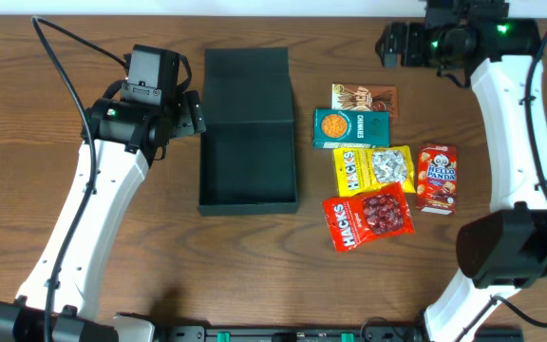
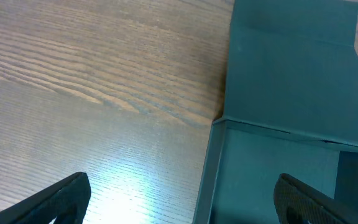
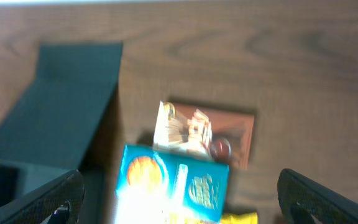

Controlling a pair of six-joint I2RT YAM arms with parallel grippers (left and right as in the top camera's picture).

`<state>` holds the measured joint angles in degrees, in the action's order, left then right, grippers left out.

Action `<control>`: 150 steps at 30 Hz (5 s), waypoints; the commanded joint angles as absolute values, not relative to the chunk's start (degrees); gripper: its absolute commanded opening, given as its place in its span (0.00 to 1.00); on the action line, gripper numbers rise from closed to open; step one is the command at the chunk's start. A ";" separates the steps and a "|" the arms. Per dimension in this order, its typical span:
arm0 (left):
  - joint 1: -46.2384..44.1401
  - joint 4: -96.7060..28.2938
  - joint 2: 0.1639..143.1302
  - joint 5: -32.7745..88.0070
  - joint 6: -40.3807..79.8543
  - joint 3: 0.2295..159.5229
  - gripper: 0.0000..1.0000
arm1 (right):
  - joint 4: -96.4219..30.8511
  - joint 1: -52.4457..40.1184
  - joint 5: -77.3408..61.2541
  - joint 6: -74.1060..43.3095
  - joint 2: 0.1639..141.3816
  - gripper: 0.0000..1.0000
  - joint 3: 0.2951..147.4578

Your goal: Pack container

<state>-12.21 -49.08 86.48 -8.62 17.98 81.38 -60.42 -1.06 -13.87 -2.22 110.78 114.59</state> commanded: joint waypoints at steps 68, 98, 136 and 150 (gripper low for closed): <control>-11.97 -49.52 86.89 -11.11 16.27 81.58 0.95 | -72.88 -12.40 -2.90 71.53 124.75 0.99 114.21; -11.94 -50.81 86.89 -11.16 16.25 81.58 0.95 | -67.81 -11.60 -7.20 75.48 135.13 0.92 114.21; -11.94 -50.76 86.89 -12.69 16.25 81.58 0.95 | -67.75 -11.77 -8.36 72.84 137.38 0.74 114.21; -11.94 -50.78 86.87 -15.35 16.19 81.58 0.95 | -74.04 -14.28 -8.40 71.59 137.36 0.74 117.14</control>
<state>-12.21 -50.61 86.48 -13.96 16.67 81.38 -73.28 -13.23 -7.51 72.64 135.85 115.18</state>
